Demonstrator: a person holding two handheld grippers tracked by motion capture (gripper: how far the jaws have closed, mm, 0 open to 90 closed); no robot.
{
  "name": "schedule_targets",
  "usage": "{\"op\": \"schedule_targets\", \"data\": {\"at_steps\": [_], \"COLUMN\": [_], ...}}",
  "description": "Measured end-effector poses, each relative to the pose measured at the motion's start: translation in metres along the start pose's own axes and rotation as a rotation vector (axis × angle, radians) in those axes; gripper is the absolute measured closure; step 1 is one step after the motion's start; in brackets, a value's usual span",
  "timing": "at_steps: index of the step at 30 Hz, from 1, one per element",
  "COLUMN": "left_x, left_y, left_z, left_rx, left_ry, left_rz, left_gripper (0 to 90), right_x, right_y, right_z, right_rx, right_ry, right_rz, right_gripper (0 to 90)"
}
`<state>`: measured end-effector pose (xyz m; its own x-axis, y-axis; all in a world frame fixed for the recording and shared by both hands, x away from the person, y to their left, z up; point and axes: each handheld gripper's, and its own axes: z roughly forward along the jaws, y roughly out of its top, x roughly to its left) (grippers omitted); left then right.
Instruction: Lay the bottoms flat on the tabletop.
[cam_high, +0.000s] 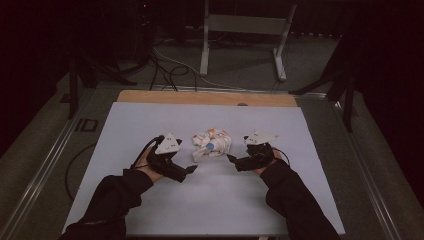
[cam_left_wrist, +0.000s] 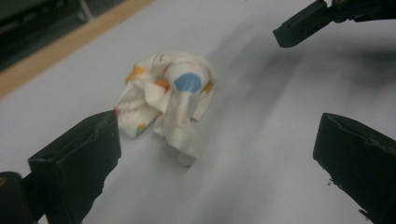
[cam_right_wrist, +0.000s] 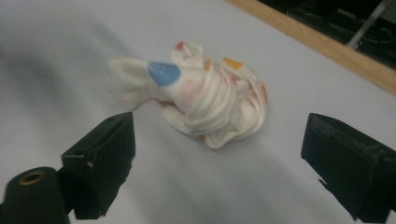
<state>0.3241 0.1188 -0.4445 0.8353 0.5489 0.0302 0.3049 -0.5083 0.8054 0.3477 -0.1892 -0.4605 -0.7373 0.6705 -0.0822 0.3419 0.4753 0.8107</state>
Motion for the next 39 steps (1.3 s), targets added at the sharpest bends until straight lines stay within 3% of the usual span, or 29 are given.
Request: {"op": "schedule_targets", "data": {"at_steps": [5, 7, 13, 16, 20, 25, 33, 39], "left_x": [0.001, 0.002, 0.002, 0.001, 0.002, 0.002, 0.005, 0.007], "left_y": [-0.005, -0.007, -0.014, -0.018, -0.021, -0.024, -0.024, -0.023], "left_z": [0.015, 0.019, 0.032, 0.039, 0.047, 0.055, 0.066, 0.064], "left_rx": [0.034, 0.043, 0.06, 0.08, 0.098, 0.114, 0.122, 0.104], "left_ry": [0.027, 0.041, 0.007, 0.018, 0.027, 0.031, 0.039, 0.053], "left_rz": [0.012, -0.001, -0.014, -0.026, -0.041, -0.05, -0.058, -0.071], "left_gripper": [4.9, 8.7, 18.8, 22.8, 30.2, 39.8, 63.1, 83.2], "right_x": [-0.003, -0.005, -0.008, -0.007, -0.009, -0.014, -0.014, -0.011], "right_y": [-0.008, -0.011, -0.018, -0.02, -0.022, -0.022, -0.021, -0.02], "right_z": [0.014, 0.019, 0.035, 0.042, 0.052, 0.059, 0.07, 0.074], "right_rx": [0.044, 0.056, 0.099, 0.136, 0.167, 0.164, 0.191, 0.209], "right_ry": [-0.017, -0.031, -0.025, -0.034, -0.046, -0.045, -0.022, -0.014], "right_rz": [0.025, 0.038, 0.069, 0.063, 0.092, 0.126, 0.137, 0.12], "right_gripper": [18.2, 23.9, 36.4, 42.0, 48.7, 53.1, 62.2, 81.0]}}
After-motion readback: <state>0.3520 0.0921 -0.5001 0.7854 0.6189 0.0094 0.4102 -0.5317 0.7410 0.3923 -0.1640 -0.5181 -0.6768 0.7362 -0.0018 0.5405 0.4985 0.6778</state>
